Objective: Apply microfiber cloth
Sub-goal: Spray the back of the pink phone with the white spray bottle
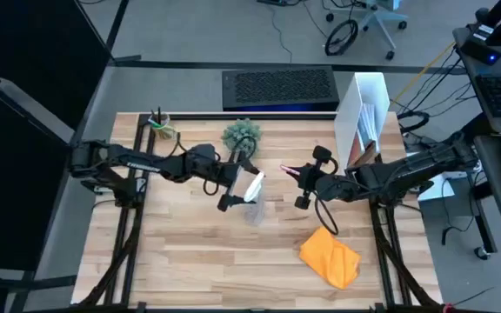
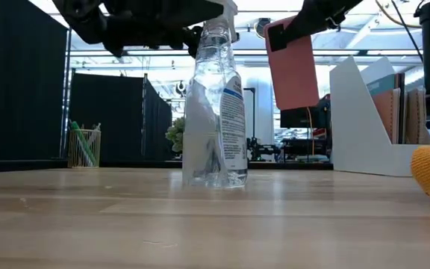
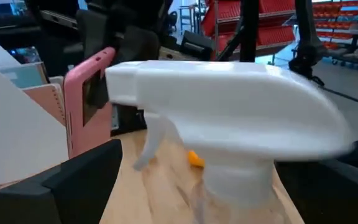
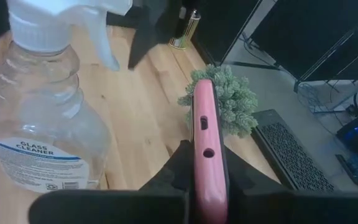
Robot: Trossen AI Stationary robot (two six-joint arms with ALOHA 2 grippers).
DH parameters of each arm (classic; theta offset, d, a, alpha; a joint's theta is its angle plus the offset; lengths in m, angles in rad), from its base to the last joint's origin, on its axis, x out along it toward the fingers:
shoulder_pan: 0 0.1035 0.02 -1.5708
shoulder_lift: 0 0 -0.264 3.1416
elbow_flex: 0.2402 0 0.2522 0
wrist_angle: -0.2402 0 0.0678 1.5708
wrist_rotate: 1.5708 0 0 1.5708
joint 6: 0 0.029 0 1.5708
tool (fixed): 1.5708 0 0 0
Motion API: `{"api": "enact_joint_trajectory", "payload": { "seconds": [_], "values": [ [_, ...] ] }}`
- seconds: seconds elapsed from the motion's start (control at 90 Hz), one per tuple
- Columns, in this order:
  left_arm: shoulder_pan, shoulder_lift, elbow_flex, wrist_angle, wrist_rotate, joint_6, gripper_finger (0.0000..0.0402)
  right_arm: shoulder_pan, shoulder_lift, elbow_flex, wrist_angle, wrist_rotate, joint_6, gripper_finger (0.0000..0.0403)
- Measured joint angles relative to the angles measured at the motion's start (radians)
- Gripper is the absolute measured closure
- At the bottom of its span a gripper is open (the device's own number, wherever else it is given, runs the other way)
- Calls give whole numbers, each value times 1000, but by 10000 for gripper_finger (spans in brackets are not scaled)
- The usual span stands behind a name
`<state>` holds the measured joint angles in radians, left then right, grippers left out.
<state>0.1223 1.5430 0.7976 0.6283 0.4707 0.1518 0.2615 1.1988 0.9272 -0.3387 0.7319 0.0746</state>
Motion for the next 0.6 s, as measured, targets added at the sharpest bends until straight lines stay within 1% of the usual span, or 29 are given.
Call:
{"api": "enact_joint_trajectory", "payload": {
  "seconds": [0.122,0.278,0.389,0.511,0.6],
  "values": [
    [0,32,38,-4,9,12,2,0,0,0,15,0,-5,394],
    [0,34,41,-42,9,11,2,0,5,0,37,1,-6,394],
    [-1,34,41,-35,9,-13,2,-18,26,1,106,-11,-40,394],
    [-15,34,41,-37,10,-13,2,-71,47,1,232,-90,-94,394],
    [-29,34,41,-39,12,-12,2,-111,51,1,303,-111,-109,394]
  ]
}}
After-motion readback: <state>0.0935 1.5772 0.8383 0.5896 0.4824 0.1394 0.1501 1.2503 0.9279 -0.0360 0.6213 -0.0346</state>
